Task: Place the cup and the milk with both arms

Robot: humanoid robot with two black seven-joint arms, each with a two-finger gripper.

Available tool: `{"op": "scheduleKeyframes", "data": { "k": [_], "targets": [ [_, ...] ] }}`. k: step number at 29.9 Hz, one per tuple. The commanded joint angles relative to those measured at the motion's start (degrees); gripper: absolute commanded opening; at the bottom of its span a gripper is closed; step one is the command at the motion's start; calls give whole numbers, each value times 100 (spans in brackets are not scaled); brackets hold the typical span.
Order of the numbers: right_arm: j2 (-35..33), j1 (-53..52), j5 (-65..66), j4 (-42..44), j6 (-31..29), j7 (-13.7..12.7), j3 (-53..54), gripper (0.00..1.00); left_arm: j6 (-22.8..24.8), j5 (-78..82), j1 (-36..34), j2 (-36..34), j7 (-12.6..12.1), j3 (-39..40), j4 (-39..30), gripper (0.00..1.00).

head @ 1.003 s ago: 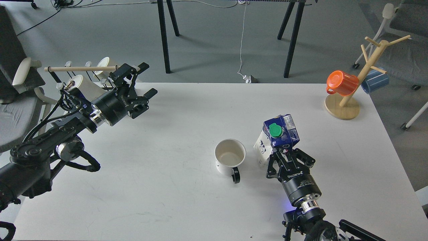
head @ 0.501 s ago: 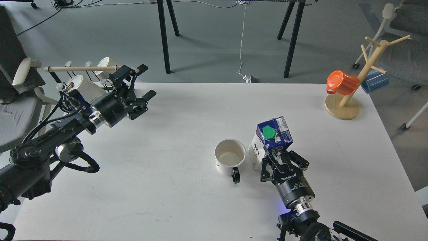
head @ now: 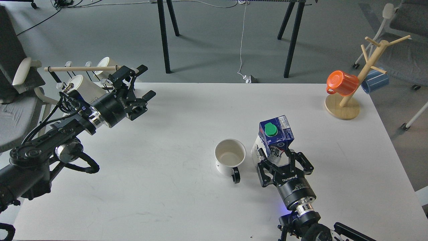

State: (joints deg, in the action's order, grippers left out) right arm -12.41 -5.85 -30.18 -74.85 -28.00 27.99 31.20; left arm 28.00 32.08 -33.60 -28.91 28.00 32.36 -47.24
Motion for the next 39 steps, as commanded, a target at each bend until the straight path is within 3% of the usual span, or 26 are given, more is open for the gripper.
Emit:
{"op": "scheduleKeyframes", "data": {
  "k": [1,11,25,34,39],
  "targets": [
    [-16,14,12,-47,0,1,9,99,0,0,-6,0,0,-2,39,99],
    [-463,436,12,-478,0,1,-114,99,0,0,3,0,0,7,74,99],
    [-2027,1367,795,-1778,0,1,-360,99,0,0,3,17,0,-2,74,99],
    [-3943,1825,689,-1665,0,1,1088,99,0,0,3,0,0,7,39,99],
    [-4374,1475,680,-1332,0,1,2038,98,0,-26,-6,-97,0,77,30,99]
  ]
}}
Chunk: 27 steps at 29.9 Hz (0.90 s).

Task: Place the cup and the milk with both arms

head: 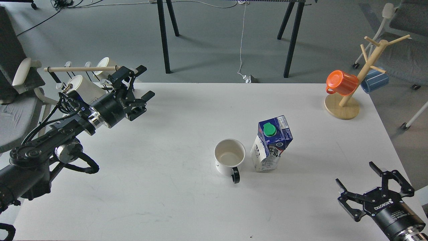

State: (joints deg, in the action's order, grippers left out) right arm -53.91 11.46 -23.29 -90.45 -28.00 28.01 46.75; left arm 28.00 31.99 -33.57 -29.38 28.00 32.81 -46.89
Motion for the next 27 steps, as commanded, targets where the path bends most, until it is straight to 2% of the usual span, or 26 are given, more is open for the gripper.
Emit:
{"op": "scheduleKeyframes", "data": {
  "k": [1,7,16,20,27],
  "targets": [
    [-312,-450,-18,351,0,-1,537,98,0,-26,-9,-85,0,59,-13,99],
    [-699,-1847,-465,985,0,-1,64,98,0,-44,-9,-375,0,401,-39,99],
    [-700,-4176,-536,1275,0,-1,-1457,98,0,-53,254,-586,0,885,-48,99],
    [-638,-4415,-554,1495,0,-1,-1458,98,0,-53,334,-586,0,1201,-48,99],
    [-541,-4442,-624,1794,0,-1,-1388,98,0,-53,351,-665,0,1246,-48,99]
  ]
}}
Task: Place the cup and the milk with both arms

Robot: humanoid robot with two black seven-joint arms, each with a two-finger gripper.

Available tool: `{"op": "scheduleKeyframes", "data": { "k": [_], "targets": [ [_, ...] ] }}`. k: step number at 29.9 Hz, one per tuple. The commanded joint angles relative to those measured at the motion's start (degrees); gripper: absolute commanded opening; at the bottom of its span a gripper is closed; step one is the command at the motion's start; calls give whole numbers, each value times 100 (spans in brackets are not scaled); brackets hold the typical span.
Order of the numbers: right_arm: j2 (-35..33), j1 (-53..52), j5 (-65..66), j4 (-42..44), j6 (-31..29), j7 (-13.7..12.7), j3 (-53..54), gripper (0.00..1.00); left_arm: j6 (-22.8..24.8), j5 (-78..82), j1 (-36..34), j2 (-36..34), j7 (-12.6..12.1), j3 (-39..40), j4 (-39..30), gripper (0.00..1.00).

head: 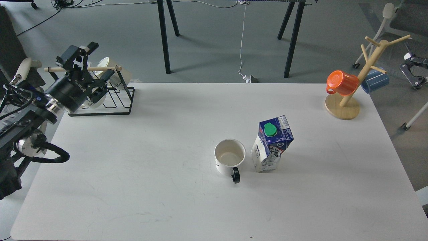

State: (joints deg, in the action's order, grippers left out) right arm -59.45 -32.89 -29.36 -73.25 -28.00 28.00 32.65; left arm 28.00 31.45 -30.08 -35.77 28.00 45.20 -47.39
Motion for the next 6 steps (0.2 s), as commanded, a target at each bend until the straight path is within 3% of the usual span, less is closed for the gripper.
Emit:
{"op": "scheduleKeyframes", "data": {
  "k": [1,6],
  "targets": [
    [4,-6,-17,65,0,0,31,98,0,1,2,-27,0,6,2,99],
    [47,2,-8,56,0,0,40,98,0,-16,11,-9,0,59,2,99]
  ]
}}
